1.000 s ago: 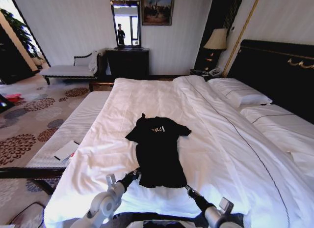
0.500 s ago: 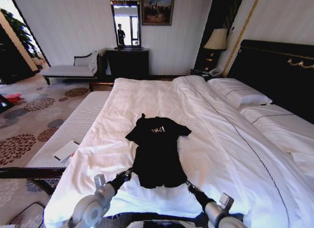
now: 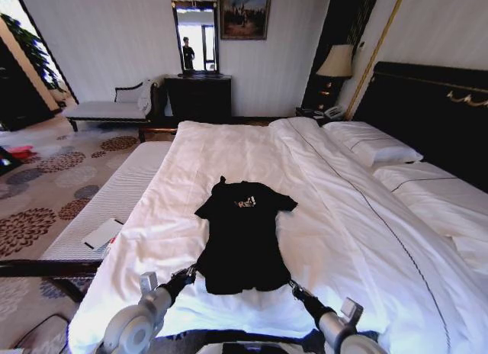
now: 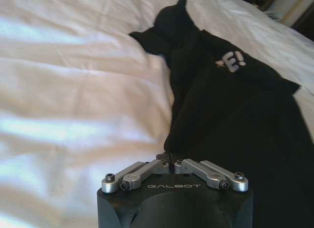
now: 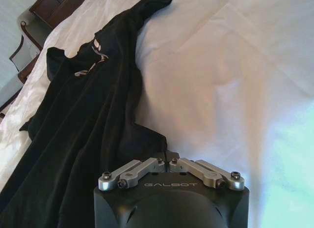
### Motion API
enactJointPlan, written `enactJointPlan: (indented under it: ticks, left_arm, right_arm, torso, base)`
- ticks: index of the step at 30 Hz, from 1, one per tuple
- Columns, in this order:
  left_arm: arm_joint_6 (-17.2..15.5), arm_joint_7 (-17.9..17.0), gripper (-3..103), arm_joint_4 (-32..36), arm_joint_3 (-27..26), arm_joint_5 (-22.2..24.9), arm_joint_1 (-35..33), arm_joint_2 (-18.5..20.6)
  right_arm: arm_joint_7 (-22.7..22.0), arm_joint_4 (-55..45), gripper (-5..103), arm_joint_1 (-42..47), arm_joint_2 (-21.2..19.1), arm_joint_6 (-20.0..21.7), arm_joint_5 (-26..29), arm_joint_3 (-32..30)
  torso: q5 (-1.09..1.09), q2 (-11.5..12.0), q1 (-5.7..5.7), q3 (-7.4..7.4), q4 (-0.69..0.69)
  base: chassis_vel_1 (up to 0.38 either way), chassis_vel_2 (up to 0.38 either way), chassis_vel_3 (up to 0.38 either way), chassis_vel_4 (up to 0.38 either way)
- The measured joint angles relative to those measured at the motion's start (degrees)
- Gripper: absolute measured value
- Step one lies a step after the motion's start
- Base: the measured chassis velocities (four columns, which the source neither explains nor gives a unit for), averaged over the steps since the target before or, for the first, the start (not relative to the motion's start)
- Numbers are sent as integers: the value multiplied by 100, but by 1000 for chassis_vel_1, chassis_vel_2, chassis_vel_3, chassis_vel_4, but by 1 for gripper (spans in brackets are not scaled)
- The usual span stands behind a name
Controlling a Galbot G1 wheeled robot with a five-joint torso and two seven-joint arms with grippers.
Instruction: Fold the clothes on the bed.
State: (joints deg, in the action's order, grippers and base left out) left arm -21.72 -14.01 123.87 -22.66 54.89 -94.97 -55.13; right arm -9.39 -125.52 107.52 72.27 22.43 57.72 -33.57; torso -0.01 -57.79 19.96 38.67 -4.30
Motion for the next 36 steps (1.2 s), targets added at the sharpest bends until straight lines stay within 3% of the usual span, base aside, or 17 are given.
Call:
enactJointPlan:
  ticks: [7,11,15,21,23,27,29,30,33,35,36]
  left_arm:
    - [-152,-296,0,493,-102,266,47,144]
    - [-410,-583,0,1062,-226,491,-116,365]
    - [-609,-725,0,1349,-270,623,-213,345]
    - [-745,-723,-2,810,-121,263,-183,146]
    - [-734,-700,2,658,-95,197,-168,92]
    - [-595,-583,24,227,-58,-58,-220,-71]
    - [-533,-541,24,166,-73,-126,-281,-99]
    - [-466,-496,32,118,-97,-193,-348,-127]
    - [-350,-404,28,61,-142,-320,-473,-190]
    - [-290,-359,40,72,-161,-345,-552,-245]
    - [-290,-359,40,72,-161,-345,-552,-245]
  right_arm:
    - [-11,21,0,-41,-69,13,50,-62]
    - [-11,67,0,-86,-80,13,57,-44]
    - [-11,114,0,-124,-46,14,30,14]
    - [-3,145,0,-143,-44,12,-37,91]
    - [-3,145,0,-143,-52,10,-46,92]
    - [29,193,0,-129,-104,-26,-144,70]
    - [40,219,0,-135,-108,-34,-181,59]
    - [66,258,0,-143,-112,-62,-258,51]
    - [99,317,0,-153,-126,-124,-372,29]
    - [106,324,0,-156,-144,-147,-412,17]
    - [106,324,0,-156,-144,-147,-412,17]
  torso:
    - [1,0,0,0,-1]
    - [1,0,0,0,-1]
    - [2,0,0,0,-1]
    - [-1,0,0,0,-1]
    - [-1,0,0,0,-1]
    - [1,0,0,0,-1]
    - [1,0,0,0,-1]
    - [1,0,0,0,-1]
    - [1,0,0,0,-1]
    - [1,0,0,0,-1]
    - [1,0,0,0,-1]
  base:
    - [0,0,0,0]
    - [0,0,0,0]
    - [0,0,0,0]
    - [0,0,0,0]
    - [0,0,0,0]
    - [0,0,0,0]
    - [0,0,0,0]
    - [0,0,0,0]
    - [0,0,0,0]
    - [0,0,0,0]
    - [0,0,0,0]
